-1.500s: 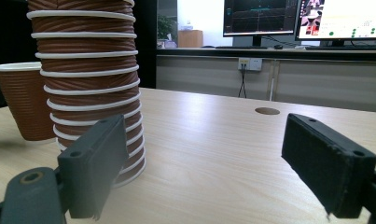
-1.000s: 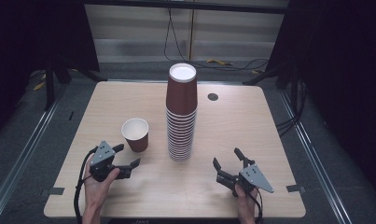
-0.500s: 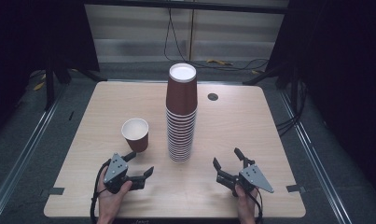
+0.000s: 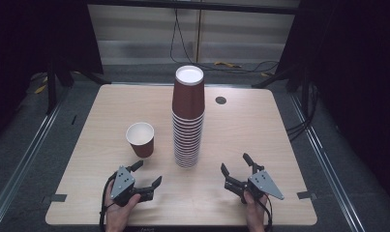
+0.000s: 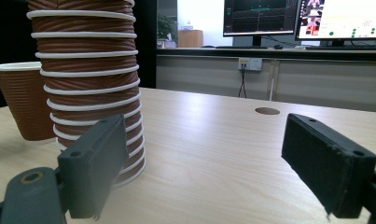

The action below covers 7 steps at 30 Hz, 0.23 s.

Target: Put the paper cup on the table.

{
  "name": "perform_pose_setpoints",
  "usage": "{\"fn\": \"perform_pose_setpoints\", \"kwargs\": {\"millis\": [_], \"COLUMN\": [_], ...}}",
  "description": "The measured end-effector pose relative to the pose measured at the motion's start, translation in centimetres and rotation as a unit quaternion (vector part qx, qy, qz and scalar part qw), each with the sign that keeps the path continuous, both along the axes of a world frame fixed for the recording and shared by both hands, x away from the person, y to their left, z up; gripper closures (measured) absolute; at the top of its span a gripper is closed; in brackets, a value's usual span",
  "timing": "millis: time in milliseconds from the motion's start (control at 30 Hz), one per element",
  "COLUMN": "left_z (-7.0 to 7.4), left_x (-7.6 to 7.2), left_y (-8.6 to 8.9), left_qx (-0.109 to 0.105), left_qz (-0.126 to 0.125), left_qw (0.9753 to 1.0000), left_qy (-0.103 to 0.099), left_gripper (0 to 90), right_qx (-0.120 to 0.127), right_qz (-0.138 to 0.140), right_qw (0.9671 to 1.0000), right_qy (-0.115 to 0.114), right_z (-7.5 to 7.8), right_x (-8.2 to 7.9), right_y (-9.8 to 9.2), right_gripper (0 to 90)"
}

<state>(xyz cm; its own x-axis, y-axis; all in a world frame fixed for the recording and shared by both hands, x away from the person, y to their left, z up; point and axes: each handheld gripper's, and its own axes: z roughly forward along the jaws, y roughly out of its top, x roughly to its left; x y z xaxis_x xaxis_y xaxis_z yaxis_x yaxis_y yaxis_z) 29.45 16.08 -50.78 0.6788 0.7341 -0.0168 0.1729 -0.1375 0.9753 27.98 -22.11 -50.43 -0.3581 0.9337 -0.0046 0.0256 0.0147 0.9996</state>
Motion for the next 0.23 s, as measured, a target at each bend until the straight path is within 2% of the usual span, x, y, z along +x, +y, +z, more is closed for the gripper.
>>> {"fn": "perform_pose_setpoints", "kwargs": {"millis": [67, 100, 167, 233], "left_z": [0.0, 0.0, 0.0, -0.2], "left_x": [-0.3, -0.5, -0.9, -1.1], "left_y": [0.0, 0.0, 0.0, 0.1], "left_qx": [-0.002, -0.002, -0.002, -0.017], "left_qz": [0.002, -0.005, 0.002, 0.005], "left_qw": [1.0000, 1.0000, 0.9997, 0.9993], "left_qy": [-0.001, -0.007, -0.023, -0.034], "left_gripper": [15.6, 15.6, 15.6, 15.6], "right_qx": [-0.001, 0.000, -0.003, -0.006], "right_qz": [0.000, 0.000, 0.006, 0.008], "right_qw": [1.0000, 1.0000, 1.0000, 0.9999], "right_qy": [0.003, 0.004, 0.004, 0.011], "right_z": [0.0, 0.0, 0.0, 0.1], "right_x": [0.0, 0.0, 0.1, 0.2], "right_y": [0.0, 0.0, 0.0, 0.0], "right_gripper": [13.8, 13.9, 16.7, 16.9]}}
